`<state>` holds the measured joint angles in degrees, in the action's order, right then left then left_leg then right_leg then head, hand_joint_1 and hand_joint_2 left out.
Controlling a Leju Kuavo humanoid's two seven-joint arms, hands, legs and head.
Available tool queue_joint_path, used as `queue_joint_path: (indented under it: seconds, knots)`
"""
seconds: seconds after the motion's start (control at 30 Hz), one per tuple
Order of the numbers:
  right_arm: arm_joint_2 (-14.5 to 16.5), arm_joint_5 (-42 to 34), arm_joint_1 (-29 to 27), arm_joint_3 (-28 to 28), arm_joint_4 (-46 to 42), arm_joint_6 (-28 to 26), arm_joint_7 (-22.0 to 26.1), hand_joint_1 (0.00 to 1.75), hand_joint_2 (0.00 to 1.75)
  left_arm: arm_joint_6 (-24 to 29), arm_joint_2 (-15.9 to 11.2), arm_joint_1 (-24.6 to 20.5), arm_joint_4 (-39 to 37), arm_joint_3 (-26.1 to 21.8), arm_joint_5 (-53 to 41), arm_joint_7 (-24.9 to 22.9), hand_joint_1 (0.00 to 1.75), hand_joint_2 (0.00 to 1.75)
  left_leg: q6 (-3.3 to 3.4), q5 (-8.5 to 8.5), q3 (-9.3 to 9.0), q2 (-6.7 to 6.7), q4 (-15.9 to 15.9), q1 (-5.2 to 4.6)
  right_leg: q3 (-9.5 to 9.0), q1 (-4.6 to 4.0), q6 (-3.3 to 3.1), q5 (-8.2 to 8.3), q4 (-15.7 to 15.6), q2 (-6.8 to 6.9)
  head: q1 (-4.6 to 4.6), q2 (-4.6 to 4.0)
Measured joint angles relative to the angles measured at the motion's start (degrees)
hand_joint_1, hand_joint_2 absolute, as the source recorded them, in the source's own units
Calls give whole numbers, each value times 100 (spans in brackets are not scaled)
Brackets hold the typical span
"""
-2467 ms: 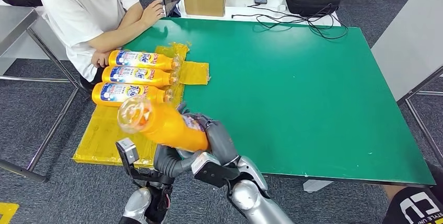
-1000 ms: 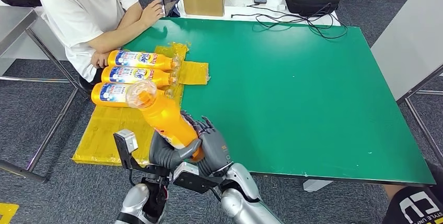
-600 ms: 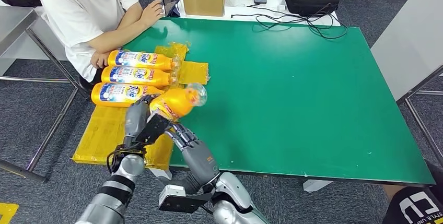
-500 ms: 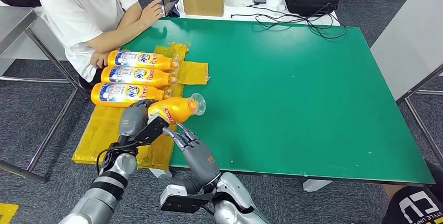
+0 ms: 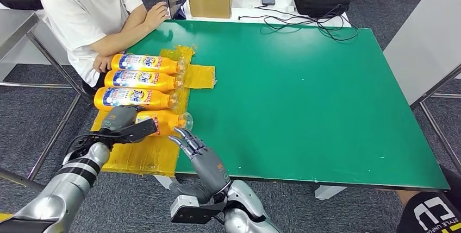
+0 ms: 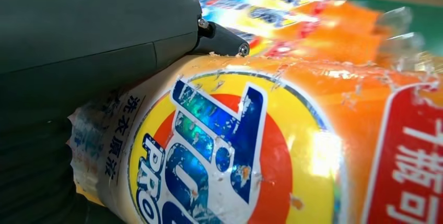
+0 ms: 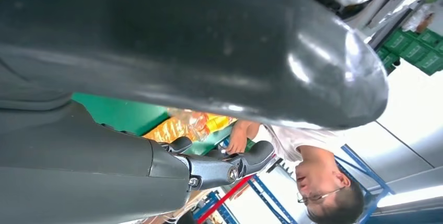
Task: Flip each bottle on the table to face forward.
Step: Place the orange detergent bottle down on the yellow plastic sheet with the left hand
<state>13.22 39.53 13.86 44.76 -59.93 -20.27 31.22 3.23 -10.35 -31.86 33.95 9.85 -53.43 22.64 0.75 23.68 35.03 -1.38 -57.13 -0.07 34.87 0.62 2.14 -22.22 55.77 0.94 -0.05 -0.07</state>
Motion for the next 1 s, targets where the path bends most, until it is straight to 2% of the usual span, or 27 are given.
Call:
queue_joint_path:
  seconds: [0.07,0.13,0.2,0.27,0.37,0.47,0.8,1.0]
  knots:
    - [0,-44,0,-1,1,15,58,0,0,-229,-146,-34,-1,37,40,133,172,175,-5,-4,0,1,0,5,0,-2,-1,0,3,0,1,0]
    - [0,-94,2,0,10,45,134,0,0,-611,-322,-97,7,97,106,344,151,175,-7,-5,0,0,0,6,-1,-3,-2,0,6,0,1,0]
    - [0,-143,7,0,32,70,200,0,0,-1068,-537,-190,22,194,135,513,71,175,-10,-7,0,-2,0,7,2,-3,-3,1,9,-3,1,0]
    - [0,-182,13,-1,63,80,256,0,0,-1492,-752,-310,47,327,150,567,7,175,-12,-9,1,-3,-1,8,7,-4,-3,1,10,-4,1,0]
    - [5,-237,28,-4,123,67,318,0,0,-1877,-1015,-496,78,573,252,433,0,175,-17,-12,7,0,-1,11,13,-6,-4,0,11,-2,2,0]
    - [18,-265,45,-7,184,49,362,0,0,-1942,-1132,-599,79,803,495,344,0,175,-18,-15,15,8,-2,13,17,-7,-5,0,11,0,2,0]
    - [85,-270,102,-8,301,32,392,0,0,-1889,-1114,-597,120,1080,970,395,0,175,-17,-14,22,16,-3,11,19,-7,-5,0,11,1,3,0]
    - [173,-314,234,-23,561,-26,441,0,0,-1785,-876,-565,127,1580,1567,371,0,175,-17,-14,31,24,-4,11,28,-6,-5,0,9,2,3,0]
